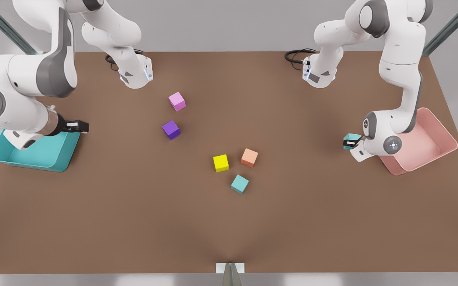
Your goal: Stack the two blue cubes on top of each other
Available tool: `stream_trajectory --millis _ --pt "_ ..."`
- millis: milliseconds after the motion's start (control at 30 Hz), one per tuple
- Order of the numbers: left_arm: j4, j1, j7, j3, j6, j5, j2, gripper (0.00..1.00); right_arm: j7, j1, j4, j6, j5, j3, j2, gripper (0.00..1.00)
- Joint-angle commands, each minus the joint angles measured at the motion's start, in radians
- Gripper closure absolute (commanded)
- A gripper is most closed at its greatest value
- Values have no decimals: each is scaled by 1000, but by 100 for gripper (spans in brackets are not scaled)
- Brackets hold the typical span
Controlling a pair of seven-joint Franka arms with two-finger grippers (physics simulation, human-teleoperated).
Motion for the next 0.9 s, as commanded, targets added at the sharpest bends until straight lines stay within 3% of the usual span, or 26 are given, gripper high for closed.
stream_trajectory --millis 0,67,167,267,400,533,767,867 --pt "0 -19 -87 -1 -11 -3 -11 32 -19 7 19 -17 -3 2 26 0" --pt "34 -67 -112 -13 -119 -12 -76 32 -218 7 21 -17 -1 -1 47 0" --pt "239 -69 -273 -179 -338 -41 -65 32 -256 1 21 -23 2 -16 69 0" --pt "548 -122 -702 -423 -444 -73 100 32 -8 84 60 -11 -6 -10 83 0" --pt "879 -372 -1176 -438 -443 -67 355 32 49 84 60 13 14 -13 84 0" --pt "1077 -441 -1316 -437 -438 -62 495 32 46 89 92 44 17 -13 116 0" --pt "1252 -483 -1342 -403 -406 -52 602 32 30 83 133 35 16 -16 164 0" --pt "1258 -489 -1342 -401 -367 -52 610 32 30 87 134 37 16 -15 167 0"
